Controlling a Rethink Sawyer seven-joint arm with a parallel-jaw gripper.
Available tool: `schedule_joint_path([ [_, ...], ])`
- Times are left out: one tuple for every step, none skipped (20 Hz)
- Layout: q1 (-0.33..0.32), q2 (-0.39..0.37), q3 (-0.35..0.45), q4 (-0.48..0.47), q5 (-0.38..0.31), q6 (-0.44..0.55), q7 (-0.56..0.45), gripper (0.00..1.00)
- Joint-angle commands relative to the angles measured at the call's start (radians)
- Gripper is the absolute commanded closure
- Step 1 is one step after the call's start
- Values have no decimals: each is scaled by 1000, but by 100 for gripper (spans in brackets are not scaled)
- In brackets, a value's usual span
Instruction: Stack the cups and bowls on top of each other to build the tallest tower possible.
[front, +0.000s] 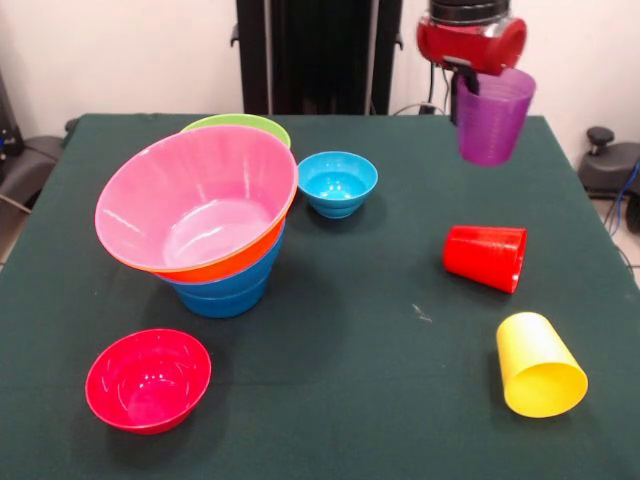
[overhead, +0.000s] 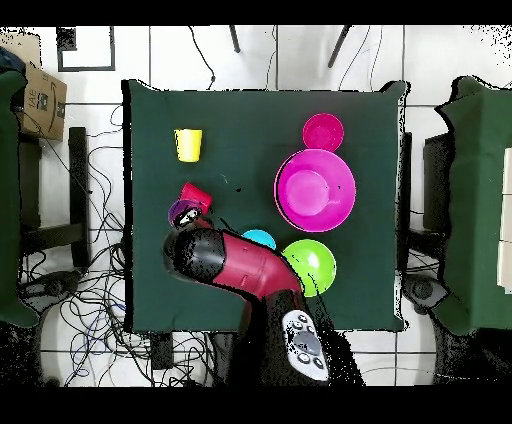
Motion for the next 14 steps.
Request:
schedule_joint_path([
  [-90,5,109,53,-111,114,-117,100],
  [-118,21,113,42,-137,103,-139,100],
  [-134,27,117,37,-153,109,-147,100],
  [-155,26,120,29,-174,121,-159,100],
  [-170,19,124,25,-187,139,-165,100],
  [-185,12,128,21,-199,158,-172,100],
  [-197,6,135,17,-210,173,-172,100],
  [-213,2,140,7,-225,194,-179,100],
  [-224,1,146,1,-237,203,-179,100],
  [-238,7,145,-12,-255,218,-184,100],
  [-245,11,146,-22,-272,223,-184,100],
  [-256,26,140,-42,-299,224,-188,100],
  [-267,35,139,-55,-317,228,-194,100],
  [-279,45,138,-68,-334,233,-199,100],
])
